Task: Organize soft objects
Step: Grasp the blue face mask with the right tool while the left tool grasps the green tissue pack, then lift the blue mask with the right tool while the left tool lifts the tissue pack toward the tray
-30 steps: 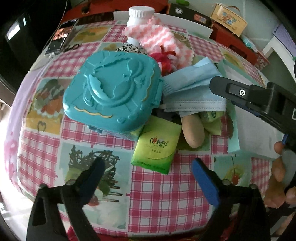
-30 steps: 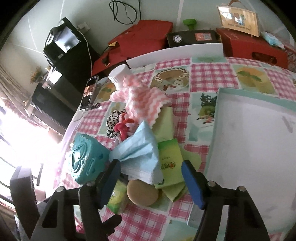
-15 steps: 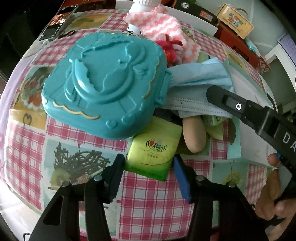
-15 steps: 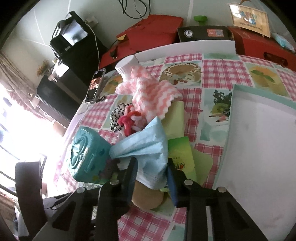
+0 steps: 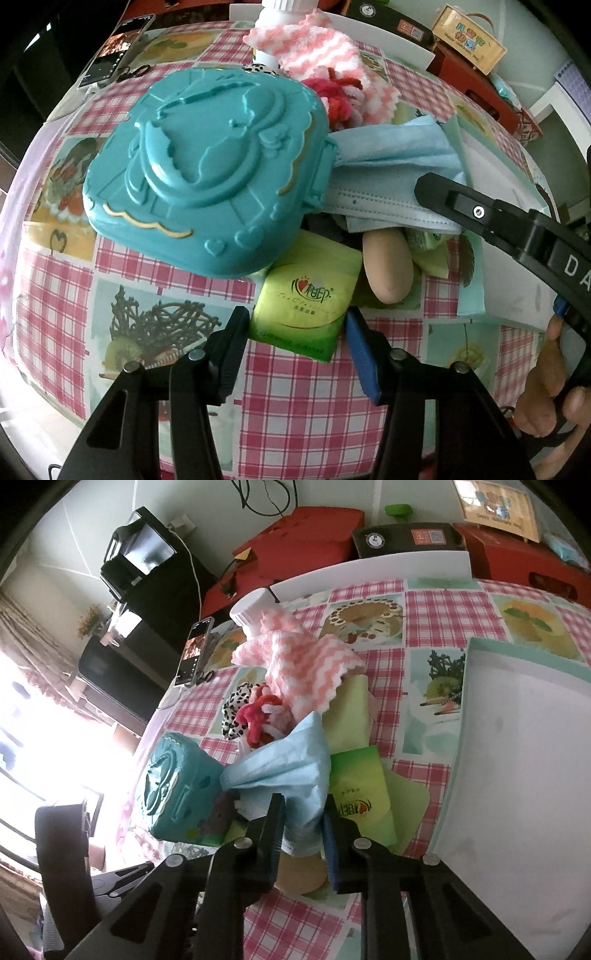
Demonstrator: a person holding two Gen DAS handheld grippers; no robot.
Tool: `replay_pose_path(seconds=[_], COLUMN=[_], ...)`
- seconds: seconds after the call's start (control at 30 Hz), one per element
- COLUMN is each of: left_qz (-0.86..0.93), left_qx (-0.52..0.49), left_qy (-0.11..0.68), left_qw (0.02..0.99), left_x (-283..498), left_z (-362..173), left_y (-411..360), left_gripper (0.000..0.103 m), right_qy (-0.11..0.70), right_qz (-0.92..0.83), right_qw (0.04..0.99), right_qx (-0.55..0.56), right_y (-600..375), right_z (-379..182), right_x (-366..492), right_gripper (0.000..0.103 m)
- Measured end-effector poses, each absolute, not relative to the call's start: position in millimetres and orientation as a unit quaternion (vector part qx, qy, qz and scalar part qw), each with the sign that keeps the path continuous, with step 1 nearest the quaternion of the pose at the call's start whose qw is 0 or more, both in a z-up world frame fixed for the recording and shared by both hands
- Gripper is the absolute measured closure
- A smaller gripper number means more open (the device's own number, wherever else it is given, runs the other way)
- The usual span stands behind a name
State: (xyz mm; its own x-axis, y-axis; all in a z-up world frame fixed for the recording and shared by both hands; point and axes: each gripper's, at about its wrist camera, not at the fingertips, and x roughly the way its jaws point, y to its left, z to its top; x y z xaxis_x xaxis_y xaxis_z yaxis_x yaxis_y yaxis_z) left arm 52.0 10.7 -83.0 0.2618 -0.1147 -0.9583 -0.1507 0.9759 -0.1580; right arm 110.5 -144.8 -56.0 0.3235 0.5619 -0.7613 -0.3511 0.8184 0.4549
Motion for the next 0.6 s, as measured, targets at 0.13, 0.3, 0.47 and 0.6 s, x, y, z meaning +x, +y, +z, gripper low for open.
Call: replay_pose_path(seconds=[0.13, 0.3, 0.47, 0.6], left_qz=[0.012, 0.014, 0.016, 0.019], left_qx=[-0.107, -0.104, -0.094, -0.085], left_qy=[0.606, 0.603, 0.592, 0.583], left_qw=[0.788, 0.791, 0.800, 0.808], left_x=[50, 47, 40, 32], left_z=[-82, -79, -70, -60], left_y=[10, 10, 7, 6], left_gripper=[0.049, 0.049, 0.050, 0.050], right_qy=[0.507, 0.500, 0.491, 0.479], right_qz=[0.281, 0.286, 0.292, 0.295], right_qw=[0.807, 0.809, 0.811, 0.816], right_qx=[0.109, 0.115, 0.125, 0.133], right_y=[-147, -150, -153, -158], right_z=[-57, -53, -45, -37], right_x=[110, 109, 106, 104], right_gripper=[0.087, 0.087, 0.088, 0.088])
